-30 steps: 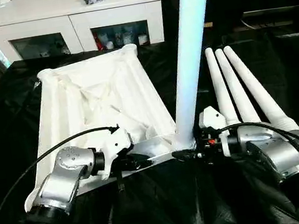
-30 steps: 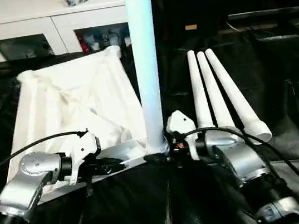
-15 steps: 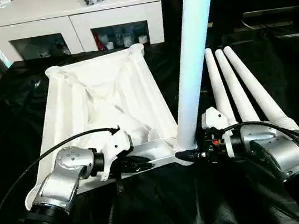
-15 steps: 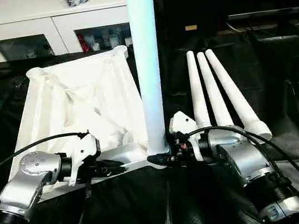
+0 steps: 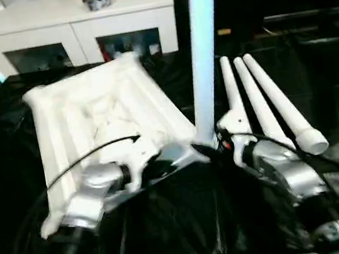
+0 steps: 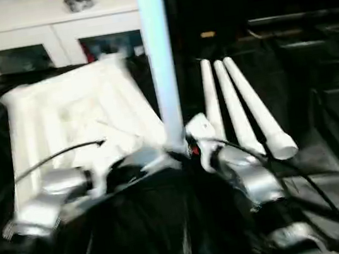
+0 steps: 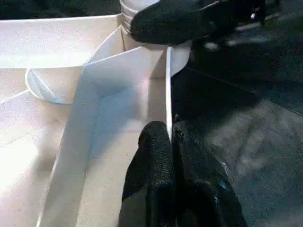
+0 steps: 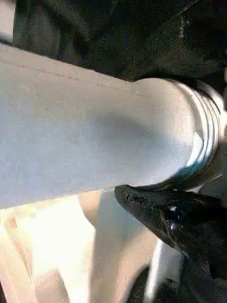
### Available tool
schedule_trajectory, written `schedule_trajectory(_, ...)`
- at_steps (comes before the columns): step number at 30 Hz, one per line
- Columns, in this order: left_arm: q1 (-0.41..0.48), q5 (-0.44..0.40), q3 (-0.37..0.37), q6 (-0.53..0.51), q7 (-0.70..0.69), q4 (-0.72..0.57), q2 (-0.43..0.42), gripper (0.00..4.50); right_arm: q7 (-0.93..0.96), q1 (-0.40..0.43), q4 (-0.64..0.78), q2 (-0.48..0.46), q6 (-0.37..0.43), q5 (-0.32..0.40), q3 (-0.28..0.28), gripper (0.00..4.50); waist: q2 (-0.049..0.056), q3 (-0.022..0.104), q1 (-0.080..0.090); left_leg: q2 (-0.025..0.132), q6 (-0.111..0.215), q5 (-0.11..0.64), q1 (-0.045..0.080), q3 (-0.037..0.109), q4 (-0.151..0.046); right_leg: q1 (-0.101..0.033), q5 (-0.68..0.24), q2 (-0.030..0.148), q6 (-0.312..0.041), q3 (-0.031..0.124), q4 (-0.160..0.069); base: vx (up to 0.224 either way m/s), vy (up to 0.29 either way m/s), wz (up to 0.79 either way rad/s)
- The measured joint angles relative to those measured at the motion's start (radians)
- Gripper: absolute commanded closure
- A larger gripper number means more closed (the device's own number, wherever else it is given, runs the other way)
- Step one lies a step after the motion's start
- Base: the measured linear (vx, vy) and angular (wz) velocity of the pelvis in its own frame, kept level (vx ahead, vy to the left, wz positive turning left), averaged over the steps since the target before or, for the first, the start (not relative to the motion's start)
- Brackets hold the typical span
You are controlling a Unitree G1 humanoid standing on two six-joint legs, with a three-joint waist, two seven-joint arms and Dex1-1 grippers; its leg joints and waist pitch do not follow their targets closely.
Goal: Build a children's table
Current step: Rotate leg to tighten
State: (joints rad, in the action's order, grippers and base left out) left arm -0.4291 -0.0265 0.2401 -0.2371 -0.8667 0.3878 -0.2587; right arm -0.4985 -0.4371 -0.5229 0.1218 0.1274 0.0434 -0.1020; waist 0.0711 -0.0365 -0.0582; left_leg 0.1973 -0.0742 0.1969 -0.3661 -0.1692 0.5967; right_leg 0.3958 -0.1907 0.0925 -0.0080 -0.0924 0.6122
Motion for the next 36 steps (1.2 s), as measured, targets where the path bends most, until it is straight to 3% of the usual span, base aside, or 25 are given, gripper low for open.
schedule_trajectory(2, 0.000, -0.012, 0.002, -0.013, 0.029, -0.008, 0.016, 4.50, 0.066, -0.010, -0.016, -0.028, -0.007, -0.011, 0.007, 1.78, 0.000, 0.000, 0.000, 0.000, 0.000, 0.000, 0.000, 0.000, 0.000, 0.000, 0.000, 0.000, 0.000, 0.000, 0.000, 0.000, 0.000, 0.00)
schedule_trajectory(5, 0.001, -0.022, 0.004, -0.030, 0.064, -0.022, 0.034, 4.50, 0.116, -0.031, -0.050, -0.051, -0.024, -0.017, 0.021, 1.08, 0.000, 0.000, 0.000, 0.000, 0.000, 0.000, -0.001, 0.000, 0.000, 0.001, 0.000, 0.000, -0.001, 0.000, -0.001, 0.000, 0.000, 0.00)
schedule_trajectory(11, 0.009, -0.030, 0.021, -0.033, 0.051, -0.059, 0.026, 4.50, 0.065, -0.035, -0.067, -0.036, -0.063, -0.017, 0.020, 0.59, 0.000, 0.000, -0.003, 0.000, 0.000, 0.000, -0.003, 0.000, 0.000, 0.003, 0.001, 0.000, -0.001, 0.000, -0.002, 0.000, 0.000, 0.00)
schedule_trajectory(21, 0.027, 0.022, 0.032, 0.010, -0.123, -0.091, -0.093, 4.50, -0.256, -0.019, -0.025, 0.096, -0.098, 0.015, -0.051, 0.59, -0.001, -0.001, -0.009, 0.000, 0.003, -0.001, -0.006, 0.000, 0.002, 0.005, -0.002, 0.000, -0.002, 0.000, -0.002, 0.000, 0.000, 0.00)
schedule_trajectory(29, 0.028, 0.060, 0.041, 0.057, -0.290, -0.080, -0.183, 4.50, -0.557, 0.023, 0.081, 0.216, -0.054, 0.078, -0.115, 0.59, -0.002, -0.001, -0.020, 0.001, 0.002, 0.000, -0.006, 0.000, 0.003, 0.005, -0.002, 0.000, -0.002, 0.000, -0.001, 0.000, 0.000, 0.00)
schedule_trajectory(30, 0.028, 0.064, 0.043, 0.063, -0.309, -0.075, -0.195, 4.50, -0.588, 0.025, 0.091, 0.230, -0.047, 0.081, -0.125, 0.84, -0.002, -0.001, -0.022, 0.001, 0.002, 0.000, -0.006, 0.000, 0.003, 0.005, -0.002, 0.000, -0.002, 0.000, -0.001, 0.000, 0.000, 0.00)
schedule_trajectory(36, 0.026, 0.070, 0.043, 0.078, -0.359, -0.061, -0.212, 4.50, -0.648, 0.034, 0.119, 0.248, -0.010, 0.096, -0.130, 1.30, -0.003, -0.001, -0.031, 0.001, 0.001, 0.000, -0.005, 0.000, 0.004, 0.005, -0.002, 0.000, -0.002, 0.000, -0.001, 0.000, 0.000, 0.00)
